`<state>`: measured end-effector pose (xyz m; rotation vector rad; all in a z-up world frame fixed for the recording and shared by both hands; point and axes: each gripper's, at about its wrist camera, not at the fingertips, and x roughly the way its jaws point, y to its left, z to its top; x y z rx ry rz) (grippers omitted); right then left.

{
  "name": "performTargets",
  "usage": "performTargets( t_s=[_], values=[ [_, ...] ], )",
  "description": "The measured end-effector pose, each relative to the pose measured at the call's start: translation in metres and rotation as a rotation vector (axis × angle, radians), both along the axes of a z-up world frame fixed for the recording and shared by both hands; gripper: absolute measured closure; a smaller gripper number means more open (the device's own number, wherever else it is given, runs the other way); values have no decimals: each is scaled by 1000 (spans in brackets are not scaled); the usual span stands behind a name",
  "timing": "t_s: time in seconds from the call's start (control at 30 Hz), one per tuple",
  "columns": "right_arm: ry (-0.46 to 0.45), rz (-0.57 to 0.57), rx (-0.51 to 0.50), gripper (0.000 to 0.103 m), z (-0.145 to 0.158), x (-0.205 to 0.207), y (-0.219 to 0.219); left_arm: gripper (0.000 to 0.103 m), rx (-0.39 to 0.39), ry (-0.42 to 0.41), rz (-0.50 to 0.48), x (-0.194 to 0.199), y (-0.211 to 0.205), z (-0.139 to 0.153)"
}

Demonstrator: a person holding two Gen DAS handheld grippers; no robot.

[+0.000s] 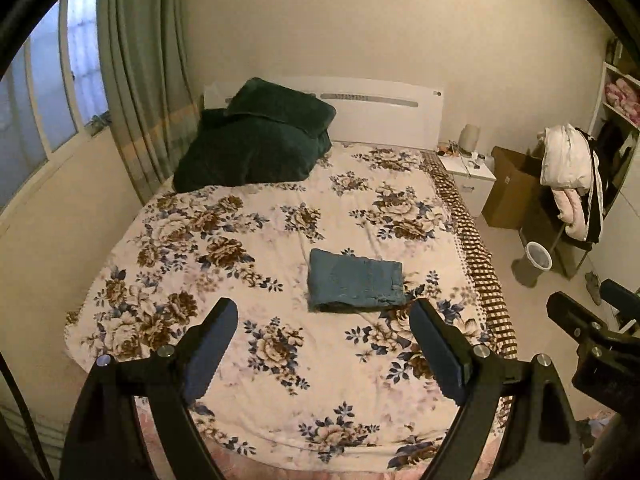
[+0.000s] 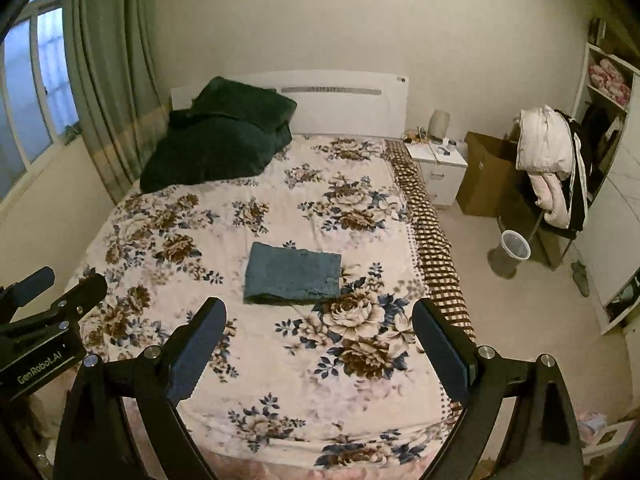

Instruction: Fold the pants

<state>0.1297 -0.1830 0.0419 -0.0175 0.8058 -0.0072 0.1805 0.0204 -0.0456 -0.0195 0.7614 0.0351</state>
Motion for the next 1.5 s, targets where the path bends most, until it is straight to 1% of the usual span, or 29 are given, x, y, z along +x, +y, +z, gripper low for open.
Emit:
performTargets(
  t_s=[0.1, 0.27, 0.37, 0.47, 0.5, 0.53, 0.63, 0.77, 1.0, 1.13, 1.23, 1.3, 1.4, 1.5],
  values=[
    [-15, -2, 2, 7, 13, -19, 0, 15, 18, -15, -2, -16, -3, 9],
    [-19, -5, 3, 7, 30, -47, -3, 15, 21, -23, -25, -32, -8, 14],
    [-18, -10, 16, 7, 33, -55, -8, 15, 20, -27, -29, -40, -10, 15],
    [-15, -10, 43, 7, 31, -56, -13, 15, 7, -22, -24, -39, -9, 14],
    [-21, -14, 42, 7, 31, -57, -14, 11, 7, -27, -21, -38, -9, 14],
    [-24, -17, 38, 7, 29, -54, -16, 1, 8, -32, -14, -35, -9, 13],
    [-32, -23, 49, 5, 22, -40, -21, 1, 17, -54, 2, -29, -10, 10],
    [-46, -49, 27, 3, 9, -16, -24, 1, 37, -62, 19, -16, -13, 1],
    [-21, -80, 3, 3, -24, 34, -32, 1, 63, -17, 41, 14, -15, -27],
    [-5, -87, -6, 3, -43, 58, -36, 1, 64, 5, 55, 29, -16, -42],
    [-6, -89, -11, 3, -58, 73, -38, 1, 65, 17, 65, 41, -16, -55],
    [-1, -88, -20, 3, -69, 85, -37, 1, 60, 44, 69, 47, -18, -66],
    [26, -83, -21, 3, -87, 101, -36, 1, 53, 72, 67, 56, -20, -77],
    [40, -83, -15, 3, -99, 109, -37, 1, 59, 76, 62, 59, -23, -84]
  ],
)
